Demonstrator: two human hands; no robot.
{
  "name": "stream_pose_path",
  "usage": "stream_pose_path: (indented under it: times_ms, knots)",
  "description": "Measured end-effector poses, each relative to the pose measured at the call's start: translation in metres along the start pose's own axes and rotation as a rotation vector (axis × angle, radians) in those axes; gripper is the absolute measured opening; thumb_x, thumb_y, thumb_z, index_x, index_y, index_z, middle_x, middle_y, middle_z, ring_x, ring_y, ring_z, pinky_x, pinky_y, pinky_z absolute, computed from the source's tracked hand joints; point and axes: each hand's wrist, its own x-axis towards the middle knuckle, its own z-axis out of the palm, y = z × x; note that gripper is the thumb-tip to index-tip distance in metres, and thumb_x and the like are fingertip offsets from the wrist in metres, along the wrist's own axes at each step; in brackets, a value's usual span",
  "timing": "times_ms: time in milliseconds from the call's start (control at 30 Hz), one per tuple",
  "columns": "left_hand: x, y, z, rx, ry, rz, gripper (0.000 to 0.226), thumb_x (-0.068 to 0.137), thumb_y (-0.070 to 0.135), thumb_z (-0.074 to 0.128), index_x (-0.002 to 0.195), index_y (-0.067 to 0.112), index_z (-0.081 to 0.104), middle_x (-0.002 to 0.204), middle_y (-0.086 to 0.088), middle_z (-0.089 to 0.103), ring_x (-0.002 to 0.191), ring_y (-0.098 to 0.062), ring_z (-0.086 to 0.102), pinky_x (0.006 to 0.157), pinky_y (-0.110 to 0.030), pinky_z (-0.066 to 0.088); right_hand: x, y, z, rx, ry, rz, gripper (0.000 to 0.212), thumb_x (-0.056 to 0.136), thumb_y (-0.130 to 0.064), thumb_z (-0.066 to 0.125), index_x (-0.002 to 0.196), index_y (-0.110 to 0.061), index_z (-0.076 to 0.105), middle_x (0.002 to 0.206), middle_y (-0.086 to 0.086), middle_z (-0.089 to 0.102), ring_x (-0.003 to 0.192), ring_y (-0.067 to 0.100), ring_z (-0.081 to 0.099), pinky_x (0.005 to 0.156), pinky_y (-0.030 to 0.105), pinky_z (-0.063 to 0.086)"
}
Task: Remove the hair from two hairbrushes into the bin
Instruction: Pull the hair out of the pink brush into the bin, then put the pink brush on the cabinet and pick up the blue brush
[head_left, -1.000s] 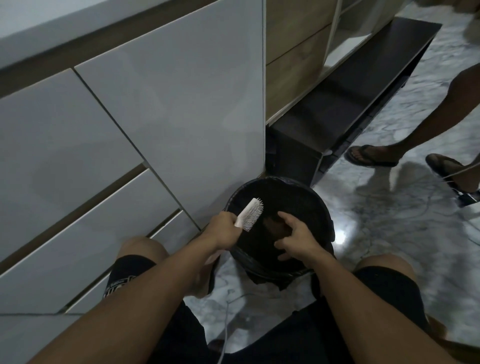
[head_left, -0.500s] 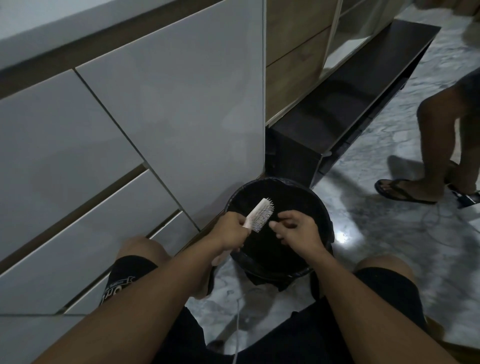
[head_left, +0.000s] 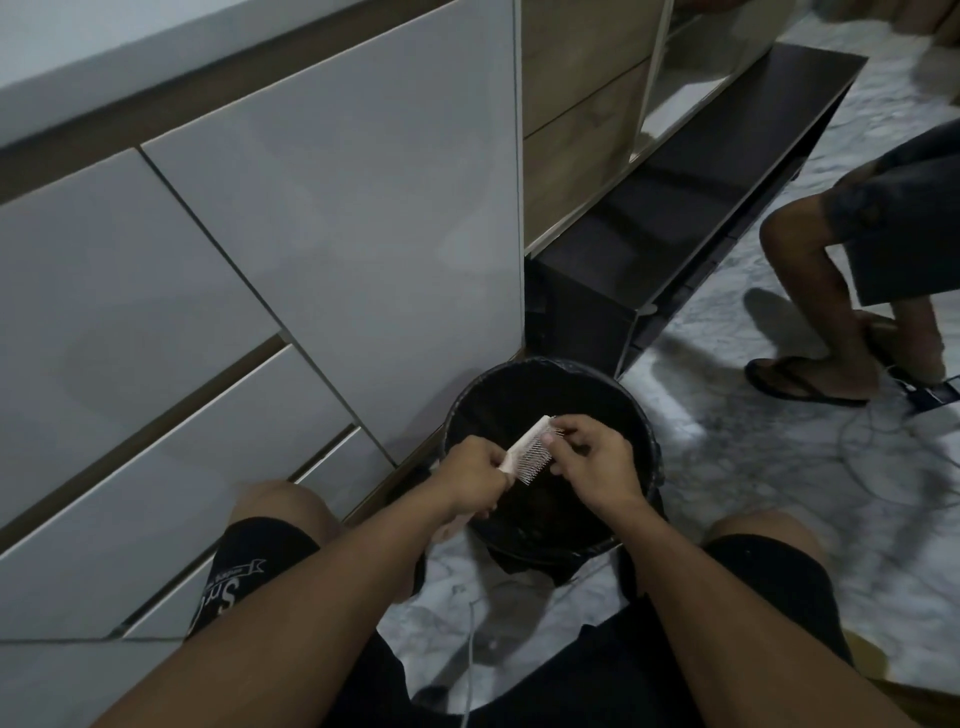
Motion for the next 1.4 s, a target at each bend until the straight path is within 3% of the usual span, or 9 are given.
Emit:
stream_pose_path:
  times_ms: [133, 300, 533, 600, 700, 800, 1000, 1233, 1400]
  knots:
    - [-0.001, 0.000, -0.002, 0.023, -0.010, 0.047, 0.025, 0.086, 0.008, 0.062, 0.109, 0.012, 0.071, 0.080, -0.007, 0.067, 0.060, -0.016, 0.061, 0.058, -0.033, 0.055, -0.001, 0.000, 0.003, -0.100, -0.022, -0.058, 0.018, 0.077, -0.024, 0.078, 0.094, -0.018, 0.078, 0.080, -0.007, 0.070, 0.074, 0.006, 0.065, 0.069, 0.011, 0.047]
    - [-0.001, -0.004, 0.000, 0.040, 0.006, 0.059, 0.029, 0.083, 0.008, 0.064, 0.110, 0.014, 0.073, 0.082, -0.003, 0.067, 0.063, -0.018, 0.062, 0.066, -0.038, 0.058, 0.004, 0.008, 0.005, -0.144, 0.193, -0.042, 0.009, 0.084, -0.022, 0.071, 0.085, -0.014, 0.075, 0.082, 0.000, 0.068, 0.075, 0.011, 0.062, 0.065, 0.012, 0.042]
    - [-0.006, -0.001, -0.006, 0.102, 0.025, 0.087, 0.030, 0.081, 0.009, 0.066, 0.110, 0.014, 0.074, 0.099, -0.012, 0.073, 0.074, -0.013, 0.058, 0.066, -0.028, 0.045, 0.009, 0.012, 0.001, -0.139, 0.278, 0.036, 0.008, 0.087, -0.015, 0.066, 0.088, -0.015, 0.074, 0.092, 0.005, 0.069, 0.080, 0.016, 0.063, 0.075, 0.024, 0.045]
    - [-0.006, 0.000, -0.009, 0.054, 0.035, 0.073, 0.025, 0.083, 0.007, 0.063, 0.105, 0.009, 0.073, 0.088, -0.018, 0.070, 0.066, -0.018, 0.058, 0.062, -0.031, 0.047, 0.008, 0.008, 0.000, -0.116, 0.347, 0.059, 0.010, 0.088, -0.012, 0.062, 0.088, -0.012, 0.072, 0.090, 0.009, 0.070, 0.081, 0.021, 0.063, 0.075, 0.024, 0.042]
    - [-0.005, 0.002, -0.016, 0.000, 0.031, 0.052, 0.015, 0.088, 0.005, 0.057, 0.098, 0.008, 0.067, 0.073, -0.013, 0.060, 0.053, -0.020, 0.057, 0.051, -0.032, 0.050, 0.010, 0.004, 0.002, -0.054, 0.254, 0.060, 0.016, 0.090, -0.018, 0.059, 0.101, -0.016, 0.070, 0.096, 0.007, 0.071, 0.090, 0.025, 0.067, 0.085, 0.034, 0.052]
    - [-0.007, 0.009, -0.026, -0.061, 0.022, 0.067, 0.020, 0.092, 0.005, 0.054, 0.111, 0.002, 0.062, 0.079, -0.013, 0.061, 0.049, -0.015, 0.057, 0.041, -0.026, 0.049, 0.015, -0.010, 0.003, 0.118, 0.128, 0.101, 0.034, 0.085, -0.033, 0.065, 0.119, -0.026, 0.061, 0.110, 0.002, 0.068, 0.092, 0.023, 0.070, 0.083, 0.047, 0.058]
    - [-0.023, 0.033, -0.054, -0.125, 0.043, 0.168, 0.018, 0.097, 0.011, 0.050, 0.113, 0.006, 0.057, 0.093, -0.008, 0.060, 0.049, -0.013, 0.054, 0.037, -0.022, 0.047, 0.018, -0.065, 0.006, 0.508, 0.004, 0.164, 0.034, 0.090, -0.010, 0.064, 0.121, -0.018, 0.056, 0.107, 0.014, 0.068, 0.078, 0.027, 0.071, 0.062, 0.034, 0.059]
    - [-0.051, 0.065, -0.119, -0.128, 0.264, 0.319, 0.033, 0.074, 0.012, 0.075, 0.102, 0.003, 0.062, 0.082, -0.011, 0.062, 0.042, -0.015, 0.057, 0.043, -0.033, 0.054, 0.034, -0.167, -0.002, 0.624, 0.071, 0.025, 0.028, 0.086, -0.004, 0.067, 0.113, -0.010, 0.061, 0.096, 0.015, 0.069, 0.080, 0.029, 0.067, 0.060, 0.033, 0.058]
    - [-0.098, 0.104, -0.175, -0.008, 0.570, 0.481, 0.029, 0.069, 0.011, 0.072, 0.094, 0.017, 0.059, 0.080, -0.003, 0.061, 0.063, -0.029, 0.066, 0.061, -0.047, 0.060, 0.046, -0.261, -0.015, 0.623, 0.071, -0.135, 0.024, 0.086, -0.008, 0.068, 0.106, -0.021, 0.062, 0.098, 0.010, 0.068, 0.081, 0.021, 0.067, 0.067, 0.036, 0.058]
